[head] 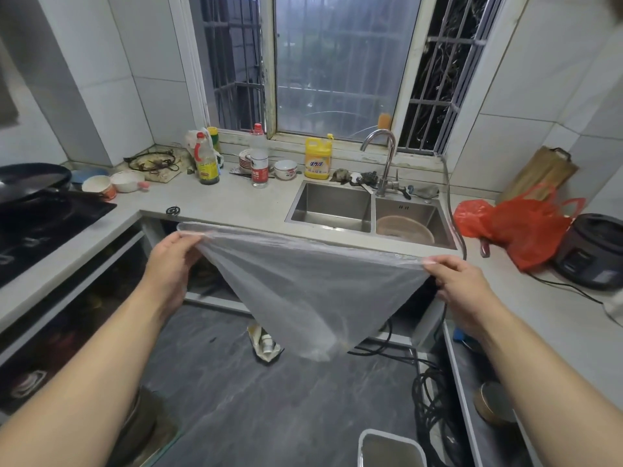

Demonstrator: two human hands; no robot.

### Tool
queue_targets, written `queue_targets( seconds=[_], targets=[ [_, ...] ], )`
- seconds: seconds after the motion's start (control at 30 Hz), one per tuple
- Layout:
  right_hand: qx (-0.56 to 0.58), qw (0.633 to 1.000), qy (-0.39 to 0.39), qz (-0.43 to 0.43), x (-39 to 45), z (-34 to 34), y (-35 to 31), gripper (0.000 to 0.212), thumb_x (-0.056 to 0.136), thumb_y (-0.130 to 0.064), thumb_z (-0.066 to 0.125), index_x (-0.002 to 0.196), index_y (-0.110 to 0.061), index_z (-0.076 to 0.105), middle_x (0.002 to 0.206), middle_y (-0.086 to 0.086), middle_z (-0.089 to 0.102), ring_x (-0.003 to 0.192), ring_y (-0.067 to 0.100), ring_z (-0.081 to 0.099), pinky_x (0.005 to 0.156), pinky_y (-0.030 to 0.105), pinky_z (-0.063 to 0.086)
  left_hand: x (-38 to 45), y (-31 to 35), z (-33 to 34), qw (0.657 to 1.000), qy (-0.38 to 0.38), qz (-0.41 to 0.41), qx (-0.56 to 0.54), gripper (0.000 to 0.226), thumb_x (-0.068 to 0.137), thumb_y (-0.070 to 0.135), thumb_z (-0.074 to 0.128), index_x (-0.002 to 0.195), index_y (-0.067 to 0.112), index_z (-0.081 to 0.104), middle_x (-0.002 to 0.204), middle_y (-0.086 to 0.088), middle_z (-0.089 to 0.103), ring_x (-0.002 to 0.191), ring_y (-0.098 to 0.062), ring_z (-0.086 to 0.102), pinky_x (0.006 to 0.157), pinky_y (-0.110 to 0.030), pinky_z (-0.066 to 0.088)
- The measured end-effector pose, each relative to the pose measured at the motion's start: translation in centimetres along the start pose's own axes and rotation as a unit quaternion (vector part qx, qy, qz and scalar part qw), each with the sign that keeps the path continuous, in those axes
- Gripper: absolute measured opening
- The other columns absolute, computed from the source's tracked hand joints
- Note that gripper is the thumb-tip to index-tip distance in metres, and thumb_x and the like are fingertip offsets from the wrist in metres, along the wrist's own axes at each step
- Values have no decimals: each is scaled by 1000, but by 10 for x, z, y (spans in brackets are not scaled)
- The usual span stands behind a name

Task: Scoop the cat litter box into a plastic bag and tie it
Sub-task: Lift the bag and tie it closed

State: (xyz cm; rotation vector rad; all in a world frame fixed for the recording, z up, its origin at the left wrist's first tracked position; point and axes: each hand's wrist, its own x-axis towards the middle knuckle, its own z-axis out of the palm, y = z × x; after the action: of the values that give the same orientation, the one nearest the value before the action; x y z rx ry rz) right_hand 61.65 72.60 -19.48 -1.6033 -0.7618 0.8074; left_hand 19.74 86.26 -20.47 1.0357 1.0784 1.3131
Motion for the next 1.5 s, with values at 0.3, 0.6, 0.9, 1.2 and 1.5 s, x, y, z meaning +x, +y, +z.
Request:
queue_targets(
  seconds=[0.3, 0.6, 0.9, 1.2, 1.5],
  targets=[
    [205, 978, -33, -26, 4, 30, -31, 22, 98, -6, 46, 87, -7, 65, 93, 21, 71, 100, 32, 68, 92, 43, 51, 16, 19, 20, 991, 7, 8, -130, 25, 101, 16, 40, 83, 14, 56, 81, -11, 76, 90, -22, 73, 97, -42, 53],
    [321, 934, -151, 36, -2, 42, -46, 27, 98, -11, 43, 74, -11, 56, 58, 1, 40, 53, 20, 46, 64, 42, 55, 25, 31, 29, 965, -61, -80, -243, 23, 103, 23, 44, 96, 11, 62, 92, -9, 69, 83, -24, 70, 76, -37, 63],
    [207, 956, -210, -14, -3, 79, -68, 16, 89, -10, 49, 77, -11, 59, 65, 2, 44, 60, 14, 41, 57, 26, 35, 8, 43, 68, 947, -259, -115, -151, 16, 102, 24, 45, 91, 20, 55, 78, -2, 53, 52, -13, 47, 48, -23, 43],
    [74, 956, -254, -127, -25, 112, -97, 16, 89, -13, 61, 78, -17, 72, 83, 2, 65, 81, 15, 56, 77, 32, 41, -18, 54, 119, 934, -343, -59, -84, 8, 97, 13, 58, 94, 9, 64, 92, -13, 67, 80, -25, 65, 79, -38, 55],
    [157, 969, -174, -84, -25, 99, -92, 19, 98, -3, 45, 87, -6, 60, 72, 14, 68, 84, 34, 69, 82, 45, 52, -20, 55, 118, 962, -252, -60, -89, 13, 107, 21, 44, 103, 11, 52, 89, -12, 69, 71, -28, 69, 61, -37, 58]
  ],
)
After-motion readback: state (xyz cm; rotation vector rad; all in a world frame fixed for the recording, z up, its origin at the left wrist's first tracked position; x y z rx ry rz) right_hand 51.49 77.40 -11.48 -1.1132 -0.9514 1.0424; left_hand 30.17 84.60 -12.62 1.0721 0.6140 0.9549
